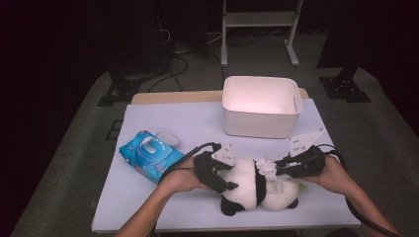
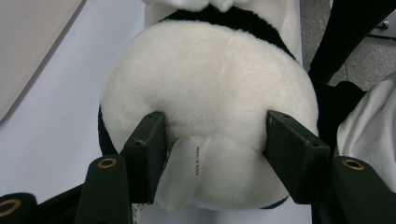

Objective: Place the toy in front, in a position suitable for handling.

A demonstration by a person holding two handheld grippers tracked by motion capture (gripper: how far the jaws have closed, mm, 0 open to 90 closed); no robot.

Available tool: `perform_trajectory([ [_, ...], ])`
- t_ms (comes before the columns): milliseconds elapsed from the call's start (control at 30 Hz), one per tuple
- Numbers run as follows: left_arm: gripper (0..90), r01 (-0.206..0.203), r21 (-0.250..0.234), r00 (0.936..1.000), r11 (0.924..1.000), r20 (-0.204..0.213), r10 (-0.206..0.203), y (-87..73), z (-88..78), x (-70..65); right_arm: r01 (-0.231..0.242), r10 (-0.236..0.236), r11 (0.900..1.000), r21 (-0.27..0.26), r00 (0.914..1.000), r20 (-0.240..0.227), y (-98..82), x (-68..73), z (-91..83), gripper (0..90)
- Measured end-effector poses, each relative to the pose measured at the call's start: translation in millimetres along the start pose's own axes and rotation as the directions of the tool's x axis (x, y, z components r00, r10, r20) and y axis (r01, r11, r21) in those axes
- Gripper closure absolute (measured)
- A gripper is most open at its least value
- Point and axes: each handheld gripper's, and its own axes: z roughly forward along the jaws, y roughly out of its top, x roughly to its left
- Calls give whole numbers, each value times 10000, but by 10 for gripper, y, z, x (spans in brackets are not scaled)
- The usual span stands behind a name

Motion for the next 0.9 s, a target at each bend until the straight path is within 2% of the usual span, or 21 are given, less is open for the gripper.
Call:
perform_trajectory([
  [133,395,19,32,10000,10000,53,-19,3,-3,15,-624,626,9980,-42,9973,396,-204,-84,-156,771],
  [233,389,71,5,9999,10000,123,-71,27,-21,22,-1136,1142,9931,-293,9933,196,-316,-126,-177,771],
  [400,348,187,73,9997,9998,184,-188,94,-119,72,-758,766,9968,-258,9965,331,-261,-78,-105,771],
  [500,347,56,99,9996,9999,264,-59,175,-133,86,-477,483,9988,-147,9976,487,-232,-60,-94,770],
  [733,318,-139,323,9987,9994,488,123,351,-14,149,-310,317,9994,-155,9983,495,-240,21,-110,770],
  [900,333,-249,719,9987,9971,456,217,338,75,123,-316,323,9993,-176,9987,405,-257,29,-123,771],
])
